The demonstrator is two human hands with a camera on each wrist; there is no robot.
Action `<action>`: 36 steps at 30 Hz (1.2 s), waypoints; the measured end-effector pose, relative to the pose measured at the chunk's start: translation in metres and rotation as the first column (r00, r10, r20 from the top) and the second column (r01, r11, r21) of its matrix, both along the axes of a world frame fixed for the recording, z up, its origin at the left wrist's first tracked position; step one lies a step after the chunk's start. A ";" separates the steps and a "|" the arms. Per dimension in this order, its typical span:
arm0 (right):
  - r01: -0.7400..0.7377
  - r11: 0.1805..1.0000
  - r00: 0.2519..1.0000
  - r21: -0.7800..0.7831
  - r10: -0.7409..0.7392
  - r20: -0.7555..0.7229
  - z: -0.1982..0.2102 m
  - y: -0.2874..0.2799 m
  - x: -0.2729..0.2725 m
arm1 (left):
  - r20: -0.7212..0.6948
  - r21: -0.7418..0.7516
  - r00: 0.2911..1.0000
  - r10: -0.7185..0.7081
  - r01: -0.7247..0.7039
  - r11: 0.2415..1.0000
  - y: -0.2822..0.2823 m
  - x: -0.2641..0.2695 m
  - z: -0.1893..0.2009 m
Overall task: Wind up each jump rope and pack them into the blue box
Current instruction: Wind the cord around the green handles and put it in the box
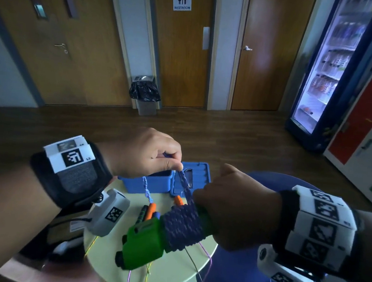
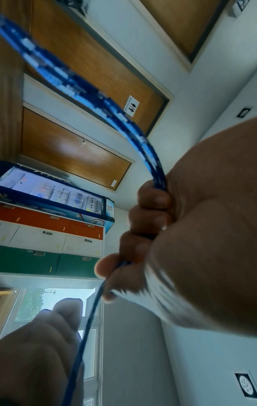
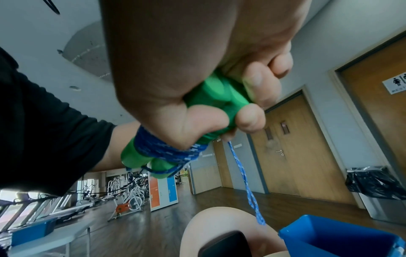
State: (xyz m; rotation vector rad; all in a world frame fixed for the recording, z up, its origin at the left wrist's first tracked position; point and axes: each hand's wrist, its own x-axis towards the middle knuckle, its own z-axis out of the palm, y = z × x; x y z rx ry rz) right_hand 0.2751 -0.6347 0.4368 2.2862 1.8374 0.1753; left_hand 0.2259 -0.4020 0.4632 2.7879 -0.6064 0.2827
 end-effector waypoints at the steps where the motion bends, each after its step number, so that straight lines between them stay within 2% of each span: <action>1: -0.014 1.000 1.000 0.012 0.014 -0.011 0.004 -0.002 -0.001 | -0.013 -0.023 1.000 -0.017 0.017 1.000 -0.001 0.001 -0.002; 5: -0.023 0.997 0.997 0.071 0.028 -0.076 0.001 -0.011 -0.004 | -0.028 -0.085 0.997 -0.079 0.076 0.994 -0.006 0.000 -0.020; 8: 0.004 0.982 0.988 0.187 0.025 -0.154 -0.001 -0.020 -0.004 | -0.080 -0.214 0.996 -0.048 0.030 0.976 -0.009 -0.006 -0.040; 12: 0.039 0.943 0.974 0.331 0.039 -0.225 0.005 -0.023 -0.008 | -0.107 -0.432 0.994 0.019 -0.064 0.900 -0.013 -0.008 -0.048; 15: 0.055 0.933 0.971 0.355 0.033 -0.236 0.012 -0.021 -0.008 | -0.115 -0.541 0.993 -0.023 -0.043 0.840 -0.017 -0.006 -0.048; 16: 0.063 0.930 0.972 0.361 0.024 -0.232 0.015 -0.020 -0.007 | -0.148 -0.607 0.988 -0.031 -0.066 0.792 -0.017 -0.005 -0.053; 17: 0.072 0.926 0.974 0.370 0.015 -0.227 0.019 -0.020 -0.006 | -0.196 -0.701 0.980 -0.037 -0.113 0.704 -0.018 -0.005 -0.060; 20: 0.132 0.899 0.973 0.418 -0.037 -0.229 0.027 -0.017 -0.004 | -0.297 -0.912 0.955 -0.004 -0.283 0.298 -0.036 -0.004 -0.094; 23: 0.194 0.855 0.973 0.481 -0.104 -0.207 0.020 -0.006 -0.003 | -0.354 -0.929 0.934 0.045 -0.346 -0.130 -0.083 -0.010 -0.115; 24: 0.216 0.835 0.972 0.506 -0.134 -0.195 0.015 -0.001 -0.002 | -0.375 -0.906 0.927 0.029 -0.360 -0.223 -0.096 -0.012 -0.115; 25: 0.244 0.814 0.967 0.527 -0.165 -0.193 0.010 0.003 0.000 | -0.372 -0.896 0.928 0.002 -0.358 -0.262 -0.105 -0.014 -0.113; 28: 0.319 0.746 0.947 0.584 -0.233 -0.219 -0.003 0.012 0.009 | -0.294 -0.919 0.956 0.012 -0.279 -0.280 -0.108 -0.011 -0.110; 33: 0.357 0.738 0.933 0.572 -0.304 -0.191 -0.015 0.026 0.016 | -0.316 -0.947 0.922 0.224 -0.289 -0.142 -0.104 -0.010 -0.119; 36: 0.396 0.737 0.917 0.548 -0.352 -0.190 -0.020 0.035 0.020 | -0.338 -0.934 0.883 0.324 -0.356 -0.004 -0.101 -0.012 -0.119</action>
